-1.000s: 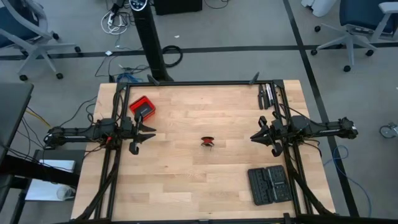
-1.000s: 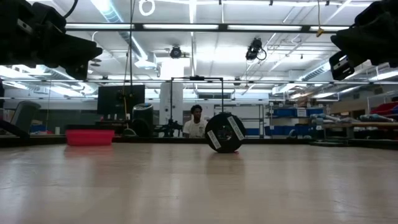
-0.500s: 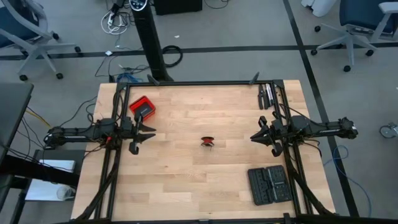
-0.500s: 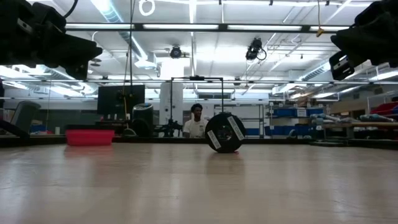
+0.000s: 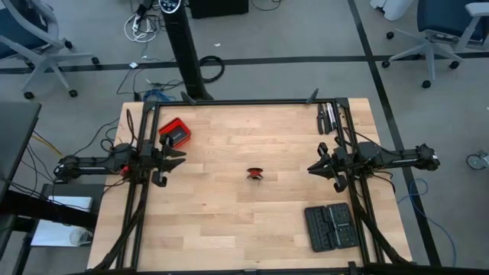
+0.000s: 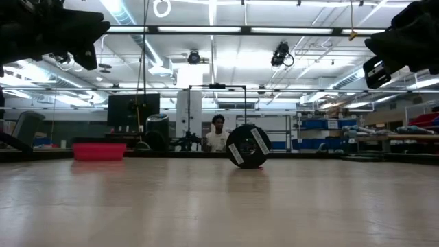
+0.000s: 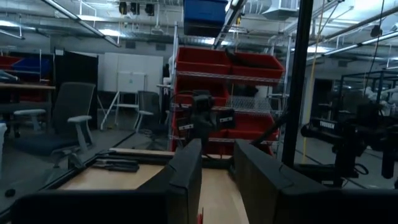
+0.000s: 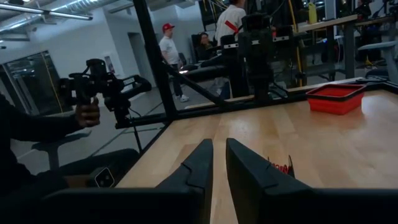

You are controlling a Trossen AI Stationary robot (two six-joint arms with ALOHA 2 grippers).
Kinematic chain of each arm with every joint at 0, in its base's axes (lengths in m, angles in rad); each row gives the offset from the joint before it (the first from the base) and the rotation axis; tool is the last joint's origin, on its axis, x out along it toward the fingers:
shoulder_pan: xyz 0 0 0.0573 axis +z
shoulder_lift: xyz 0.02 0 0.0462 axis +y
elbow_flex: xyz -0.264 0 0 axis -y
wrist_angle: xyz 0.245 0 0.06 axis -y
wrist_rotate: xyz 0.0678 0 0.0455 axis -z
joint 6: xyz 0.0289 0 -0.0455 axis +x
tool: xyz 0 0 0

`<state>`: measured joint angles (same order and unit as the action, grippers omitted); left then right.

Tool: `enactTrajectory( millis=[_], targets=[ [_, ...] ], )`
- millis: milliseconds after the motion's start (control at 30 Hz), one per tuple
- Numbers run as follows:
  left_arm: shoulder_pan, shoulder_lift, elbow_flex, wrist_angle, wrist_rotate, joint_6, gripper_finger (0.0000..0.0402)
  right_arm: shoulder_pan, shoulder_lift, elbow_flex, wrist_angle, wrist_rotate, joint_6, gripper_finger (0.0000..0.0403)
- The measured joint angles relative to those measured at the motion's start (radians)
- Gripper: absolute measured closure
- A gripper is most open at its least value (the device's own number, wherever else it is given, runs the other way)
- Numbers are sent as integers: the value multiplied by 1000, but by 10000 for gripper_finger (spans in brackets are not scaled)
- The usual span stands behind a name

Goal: Coil cords
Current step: Uncoil the wire to the spool

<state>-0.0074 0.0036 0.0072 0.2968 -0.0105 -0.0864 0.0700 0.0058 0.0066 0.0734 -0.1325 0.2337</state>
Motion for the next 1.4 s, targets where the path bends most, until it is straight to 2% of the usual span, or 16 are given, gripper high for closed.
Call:
enactTrajectory(
  millis=[200,400,1400],
  targets=[
    [0,0,0,13,0,-3,303,0,0,0,0,0,0,357],
    [0,0,0,27,0,-79,303,0,0,0,0,0,0,357],
    [0,1,0,33,-28,-105,303,0,0,0,0,0,0,357]
  ],
)
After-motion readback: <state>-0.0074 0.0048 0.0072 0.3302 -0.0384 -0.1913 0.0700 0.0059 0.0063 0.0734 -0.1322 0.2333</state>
